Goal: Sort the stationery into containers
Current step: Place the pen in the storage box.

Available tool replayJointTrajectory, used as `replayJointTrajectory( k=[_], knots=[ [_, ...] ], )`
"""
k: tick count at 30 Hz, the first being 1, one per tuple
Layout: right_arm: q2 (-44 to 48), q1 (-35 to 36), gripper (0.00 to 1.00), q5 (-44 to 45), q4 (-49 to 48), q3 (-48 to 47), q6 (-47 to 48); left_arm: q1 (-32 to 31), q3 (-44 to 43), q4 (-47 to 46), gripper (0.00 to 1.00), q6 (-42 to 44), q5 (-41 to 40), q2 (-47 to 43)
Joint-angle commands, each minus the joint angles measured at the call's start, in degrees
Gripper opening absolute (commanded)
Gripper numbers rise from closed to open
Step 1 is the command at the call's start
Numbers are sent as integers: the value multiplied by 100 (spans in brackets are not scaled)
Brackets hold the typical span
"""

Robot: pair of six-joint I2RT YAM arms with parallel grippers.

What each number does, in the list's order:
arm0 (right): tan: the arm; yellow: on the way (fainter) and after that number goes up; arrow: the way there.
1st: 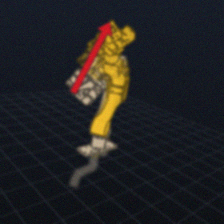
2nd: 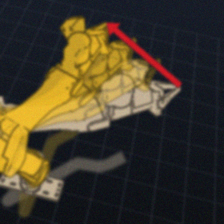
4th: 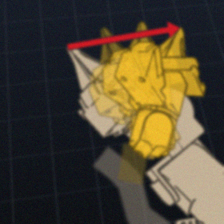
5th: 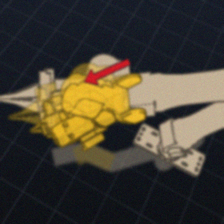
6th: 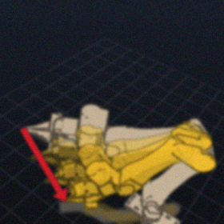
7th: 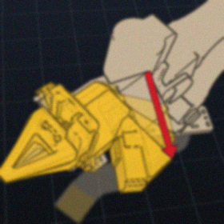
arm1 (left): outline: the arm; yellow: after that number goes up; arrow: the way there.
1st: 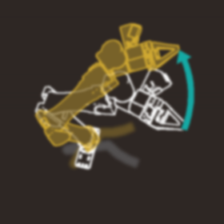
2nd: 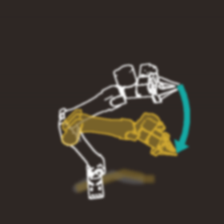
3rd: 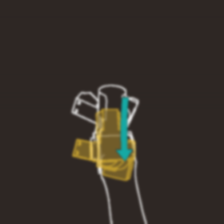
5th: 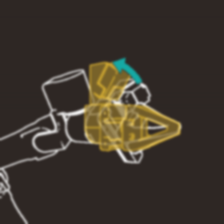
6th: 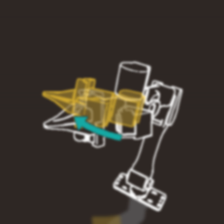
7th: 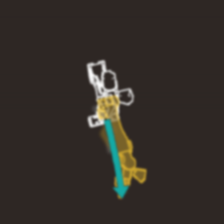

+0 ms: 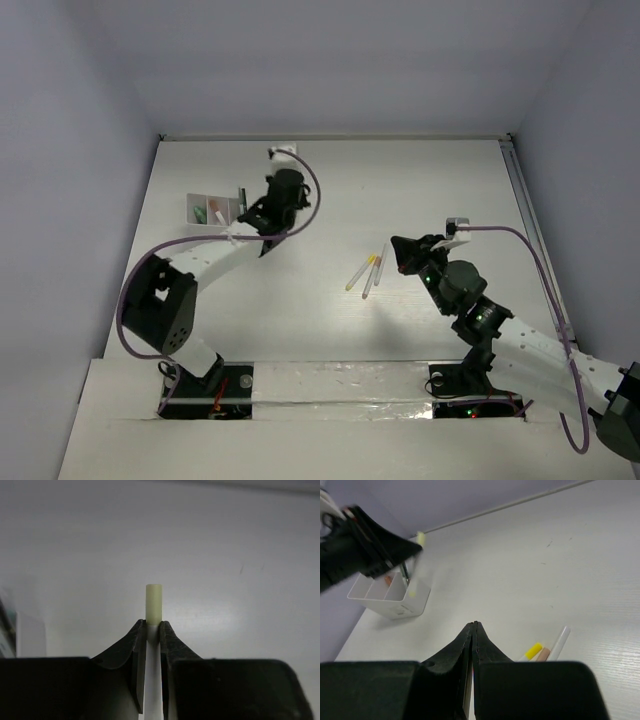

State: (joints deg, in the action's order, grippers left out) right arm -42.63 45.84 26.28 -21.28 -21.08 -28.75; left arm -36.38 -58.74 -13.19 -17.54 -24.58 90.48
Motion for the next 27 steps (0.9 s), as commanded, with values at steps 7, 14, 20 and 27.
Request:
replayJointTrajectory(
  k=[7,14,20,27],
  knots=[
    [53,39,6,-97,-175,-256,-34,1895,-103,-948,0,-382,145,-882],
    [106,39,6,-132,-149,-256,-43,2285,899,-1518,0,-57,-1118,-1208],
    [53,39,6,-176,-131,-265,-51,2337,873,-1686,0,339,-1769,-892],
    [36,39,7,-176,-140,-274,-52,2398,926,-1810,0,435,-1936,-620]
  ],
)
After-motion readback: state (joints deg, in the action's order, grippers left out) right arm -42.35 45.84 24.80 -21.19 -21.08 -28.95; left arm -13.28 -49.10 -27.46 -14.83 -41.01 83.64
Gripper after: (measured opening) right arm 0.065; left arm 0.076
